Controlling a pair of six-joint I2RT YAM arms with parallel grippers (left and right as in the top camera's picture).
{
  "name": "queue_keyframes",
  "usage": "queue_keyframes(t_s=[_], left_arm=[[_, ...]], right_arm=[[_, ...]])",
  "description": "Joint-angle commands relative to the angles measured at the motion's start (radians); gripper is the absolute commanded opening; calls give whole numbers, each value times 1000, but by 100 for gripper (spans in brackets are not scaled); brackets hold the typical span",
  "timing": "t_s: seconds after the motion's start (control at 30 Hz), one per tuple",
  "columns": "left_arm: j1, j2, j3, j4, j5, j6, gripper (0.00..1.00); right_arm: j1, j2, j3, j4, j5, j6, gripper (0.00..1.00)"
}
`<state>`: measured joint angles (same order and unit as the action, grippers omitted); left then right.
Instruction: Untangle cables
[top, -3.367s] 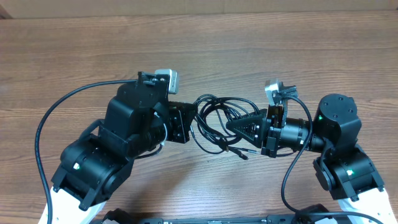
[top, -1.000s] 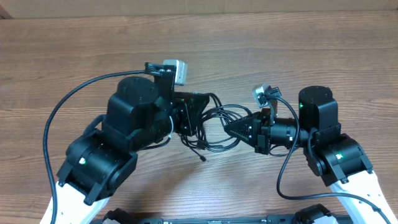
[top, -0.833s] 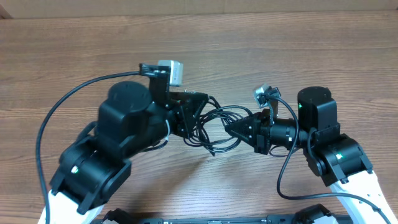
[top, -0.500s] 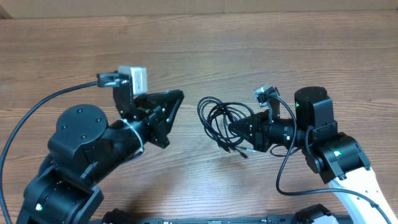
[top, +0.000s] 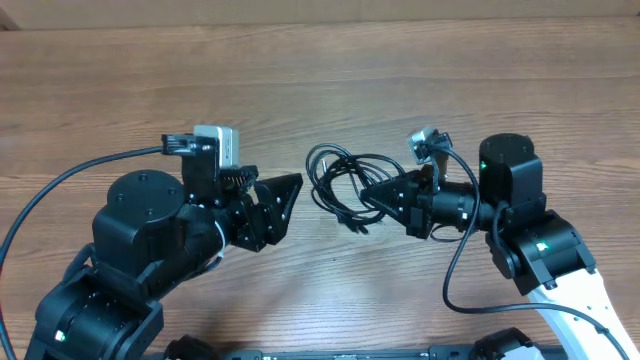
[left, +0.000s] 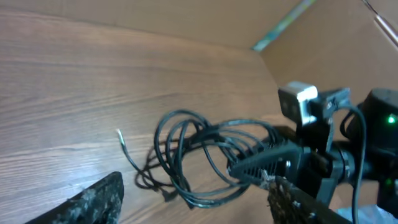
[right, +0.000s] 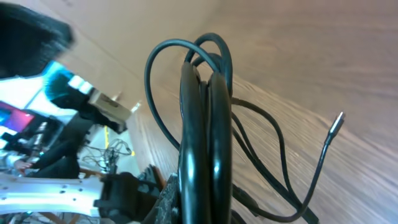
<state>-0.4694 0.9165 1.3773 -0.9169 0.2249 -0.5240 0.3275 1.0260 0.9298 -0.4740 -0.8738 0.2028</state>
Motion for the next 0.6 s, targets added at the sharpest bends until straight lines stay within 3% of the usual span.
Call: queue_keyframes(t_s=[0.0,0.17,0.57], left_arm=[[4,6,11,0,84,-3,75],[4,19,11,-30,90,-4,77],[4,105,11,-26,90,-4,71]], right_arm=[[-3,-8,14,72,-97,81,4],[-2,-8,14,230,-209,195,4],[-2,-9,14,297,-258,243,4]])
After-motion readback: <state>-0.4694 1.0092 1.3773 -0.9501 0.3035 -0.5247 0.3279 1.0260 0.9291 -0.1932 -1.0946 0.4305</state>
